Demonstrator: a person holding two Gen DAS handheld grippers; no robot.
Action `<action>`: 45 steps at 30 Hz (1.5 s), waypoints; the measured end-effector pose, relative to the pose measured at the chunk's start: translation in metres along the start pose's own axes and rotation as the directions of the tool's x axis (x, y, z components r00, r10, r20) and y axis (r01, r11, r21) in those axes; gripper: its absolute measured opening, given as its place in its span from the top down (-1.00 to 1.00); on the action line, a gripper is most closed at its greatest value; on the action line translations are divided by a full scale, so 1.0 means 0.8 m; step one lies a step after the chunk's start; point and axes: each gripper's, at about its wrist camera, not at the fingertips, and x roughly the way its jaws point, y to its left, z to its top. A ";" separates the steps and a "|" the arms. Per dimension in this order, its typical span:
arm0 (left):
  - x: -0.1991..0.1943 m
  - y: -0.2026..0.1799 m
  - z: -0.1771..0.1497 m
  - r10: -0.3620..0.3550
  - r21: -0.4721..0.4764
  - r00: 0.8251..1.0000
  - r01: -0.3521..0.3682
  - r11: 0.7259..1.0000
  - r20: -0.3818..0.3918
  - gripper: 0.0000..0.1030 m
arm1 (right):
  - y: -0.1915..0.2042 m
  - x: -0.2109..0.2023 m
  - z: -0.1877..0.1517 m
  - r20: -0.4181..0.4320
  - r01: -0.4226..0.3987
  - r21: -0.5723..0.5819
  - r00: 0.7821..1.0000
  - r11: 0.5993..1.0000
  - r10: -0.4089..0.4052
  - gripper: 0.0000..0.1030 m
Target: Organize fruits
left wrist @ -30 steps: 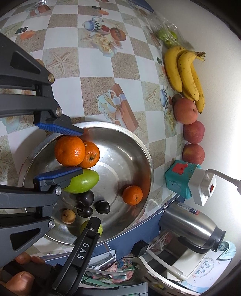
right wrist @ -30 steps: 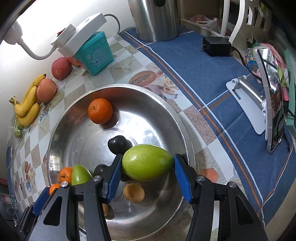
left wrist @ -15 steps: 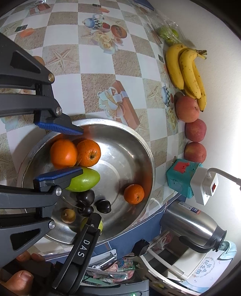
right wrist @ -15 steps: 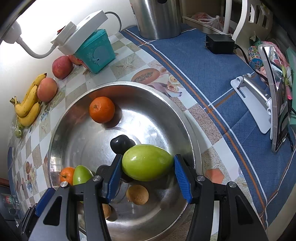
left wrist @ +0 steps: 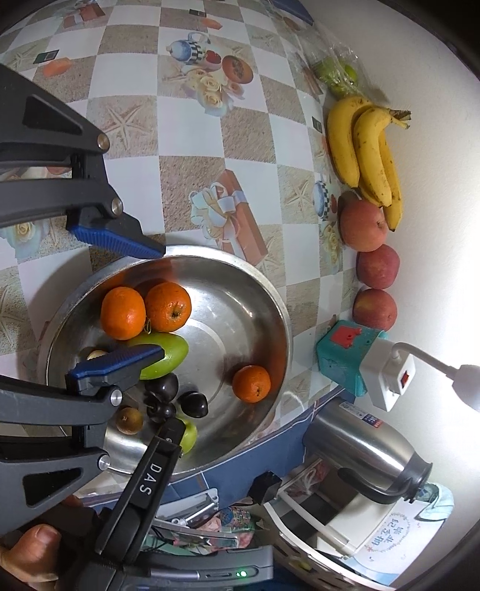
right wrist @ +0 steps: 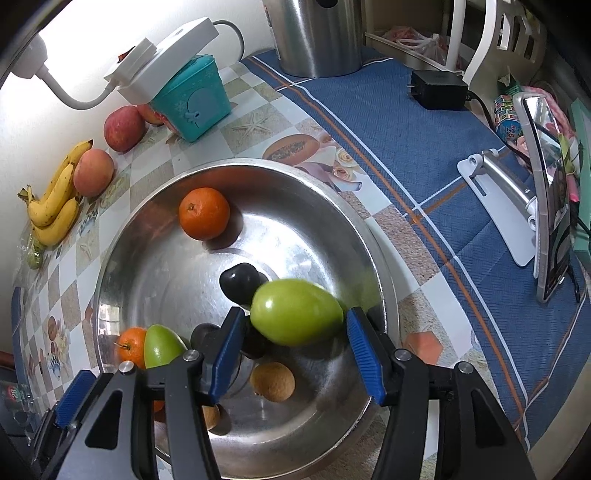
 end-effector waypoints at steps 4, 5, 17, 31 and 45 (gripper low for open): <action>-0.005 0.006 0.001 -0.001 -0.022 1.000 0.001 1.000 0.007 -0.04 | -0.002 -0.001 -0.001 0.001 0.004 0.003 1.000 1.000 -0.004 -0.14; -0.007 0.008 0.002 0.001 -0.029 1.000 -0.001 1.000 0.008 -0.05 | -0.003 -0.002 -0.002 0.001 0.006 0.003 1.000 1.000 -0.006 -0.14; -0.019 0.063 -0.008 0.173 -0.164 0.985 -0.174 0.971 -0.021 -0.89 | 0.011 -0.022 -0.017 0.027 0.005 -0.030 1.000 1.000 -0.004 -0.49; -0.041 0.125 -0.034 0.377 -0.235 0.921 -0.390 0.890 -0.100 -1.00 | 0.078 -0.057 -0.084 0.053 -0.020 -0.218 0.998 0.976 0.032 -0.60; -0.094 0.113 -0.064 0.513 -0.133 0.857 -0.515 0.847 -0.047 -0.99 | 0.086 -0.074 -0.125 0.053 -0.036 -0.259 0.997 0.965 0.051 -0.60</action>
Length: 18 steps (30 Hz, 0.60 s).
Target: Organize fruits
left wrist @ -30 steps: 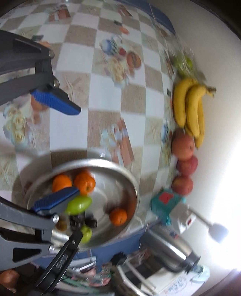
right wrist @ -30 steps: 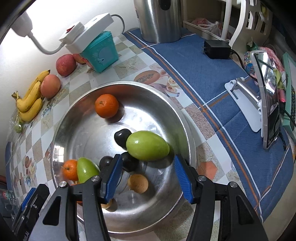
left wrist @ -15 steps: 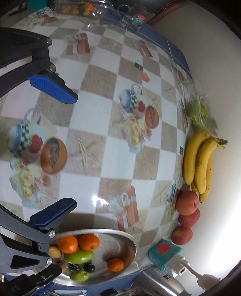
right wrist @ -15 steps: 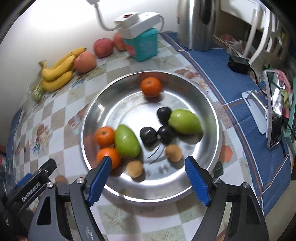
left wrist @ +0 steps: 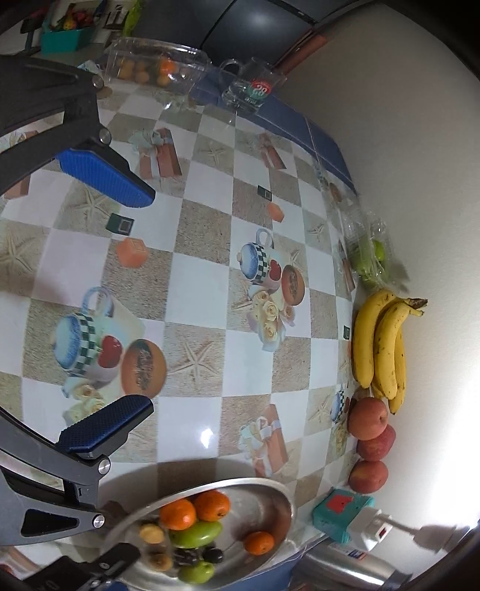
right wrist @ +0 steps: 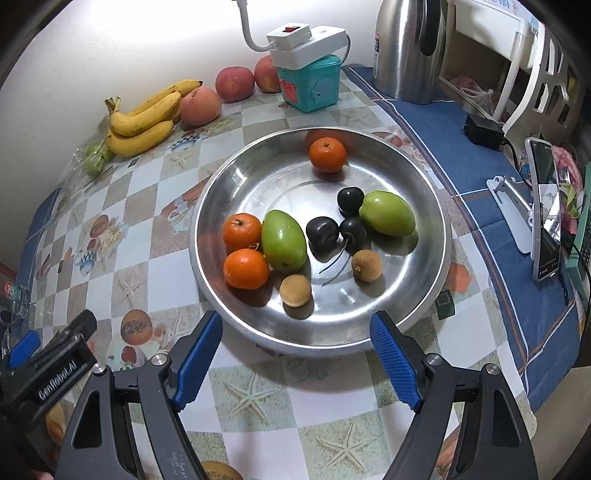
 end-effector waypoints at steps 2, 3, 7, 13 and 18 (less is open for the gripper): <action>-0.005 0.003 -0.005 0.001 0.005 1.000 -0.001 1.000 0.010 -0.99 | 0.002 -0.002 -0.002 0.003 -0.001 -0.005 1.000 1.000 0.001 -0.60; -0.007 0.005 -0.007 0.001 0.006 1.000 -0.001 1.000 0.013 -0.99 | 0.003 -0.003 -0.004 0.003 -0.001 -0.009 1.000 1.000 0.001 -0.60; -0.012 0.015 -0.014 0.002 -0.001 1.000 -0.002 1.000 0.019 -0.99 | 0.007 -0.005 -0.008 0.004 -0.004 -0.019 1.000 1.000 0.005 -0.60; -0.014 0.023 -0.014 0.004 -0.019 1.000 -0.003 1.000 0.020 -0.99 | 0.016 -0.005 -0.011 0.000 0.000 -0.045 1.000 0.999 0.000 -0.60; -0.003 0.024 -0.016 0.004 -0.017 1.000 -0.004 1.000 -0.031 -0.99 | 0.022 0.000 -0.012 -0.010 0.007 -0.066 1.000 0.998 -0.008 -0.60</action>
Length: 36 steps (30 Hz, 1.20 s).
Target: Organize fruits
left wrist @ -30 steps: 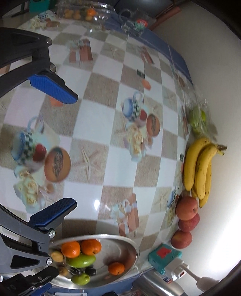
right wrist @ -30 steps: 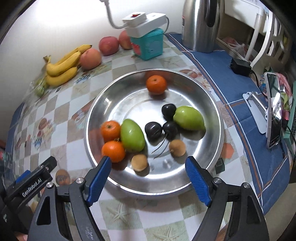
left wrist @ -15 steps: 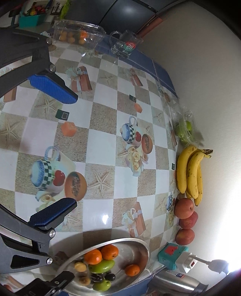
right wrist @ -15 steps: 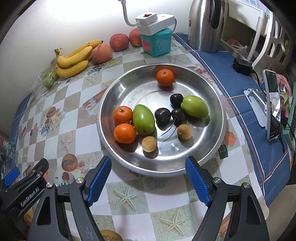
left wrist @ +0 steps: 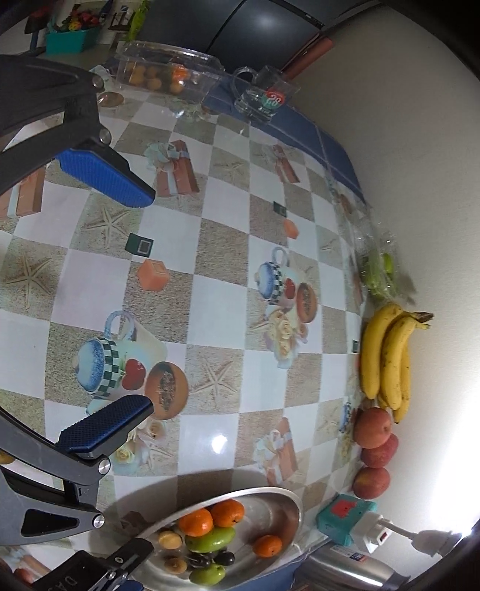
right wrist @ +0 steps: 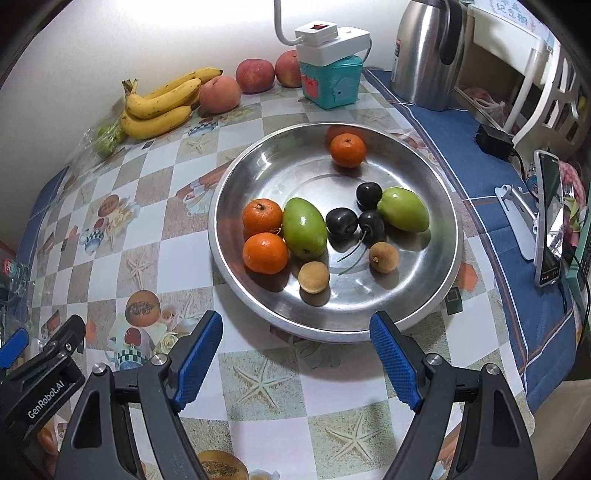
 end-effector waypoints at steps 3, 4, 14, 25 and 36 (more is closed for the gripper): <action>0.002 0.002 0.000 -0.007 -0.003 1.000 0.007 1.000 -0.009 -0.99 | 0.003 0.002 0.000 -0.005 0.004 -0.007 1.000 1.000 -0.004 -0.60; 0.003 0.002 0.000 -0.007 -0.003 1.000 0.007 1.000 -0.012 -0.99 | 0.004 0.002 0.000 -0.006 0.004 -0.009 1.000 1.000 -0.004 -0.60; 0.005 0.004 0.001 -0.018 -0.002 1.000 0.018 1.000 -0.022 -1.00 | 0.004 0.004 0.000 -0.014 0.010 -0.005 1.000 1.000 -0.010 -0.60; 0.005 0.004 0.001 -0.021 -0.002 1.000 0.021 1.000 -0.023 -1.00 | 0.004 0.005 0.000 -0.015 0.010 -0.006 1.000 1.000 -0.010 -0.60; 0.006 0.004 0.001 -0.022 -0.003 0.999 0.022 1.000 -0.024 -1.00 | 0.005 0.006 0.000 -0.017 0.007 -0.003 1.000 1.000 -0.007 -0.60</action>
